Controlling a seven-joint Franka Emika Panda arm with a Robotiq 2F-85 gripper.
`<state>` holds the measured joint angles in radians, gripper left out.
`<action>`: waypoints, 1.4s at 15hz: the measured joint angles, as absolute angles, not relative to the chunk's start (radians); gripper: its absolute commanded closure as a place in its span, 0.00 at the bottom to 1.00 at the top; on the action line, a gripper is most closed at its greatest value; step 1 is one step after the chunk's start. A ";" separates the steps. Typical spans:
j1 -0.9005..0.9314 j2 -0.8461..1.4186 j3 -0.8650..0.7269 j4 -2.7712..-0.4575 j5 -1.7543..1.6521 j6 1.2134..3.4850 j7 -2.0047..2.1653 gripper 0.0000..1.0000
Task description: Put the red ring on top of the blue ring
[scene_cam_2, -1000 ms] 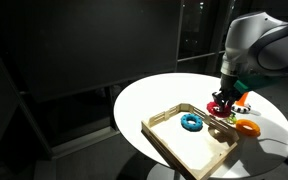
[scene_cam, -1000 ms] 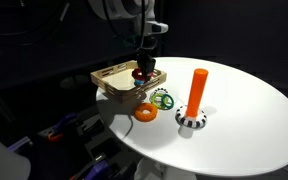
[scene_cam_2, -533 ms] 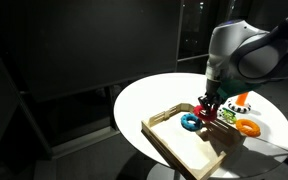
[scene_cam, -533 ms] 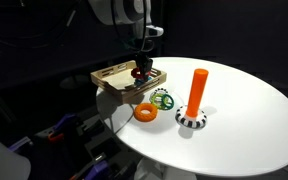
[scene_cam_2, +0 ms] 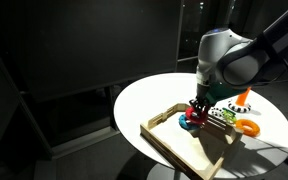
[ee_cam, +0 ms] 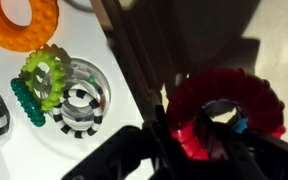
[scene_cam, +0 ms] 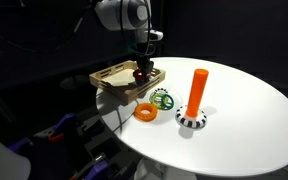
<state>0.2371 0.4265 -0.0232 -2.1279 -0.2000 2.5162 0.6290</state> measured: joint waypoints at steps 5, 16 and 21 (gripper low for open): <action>0.250 0.455 -0.037 -2.094 -0.200 2.516 0.629 0.03; 0.244 0.415 -0.040 -2.085 -0.185 2.455 0.626 0.00; 0.215 0.326 -0.034 -2.100 -0.146 2.353 0.562 0.00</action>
<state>0.2149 0.3256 -0.0340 -2.1002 -0.1462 2.3533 0.5622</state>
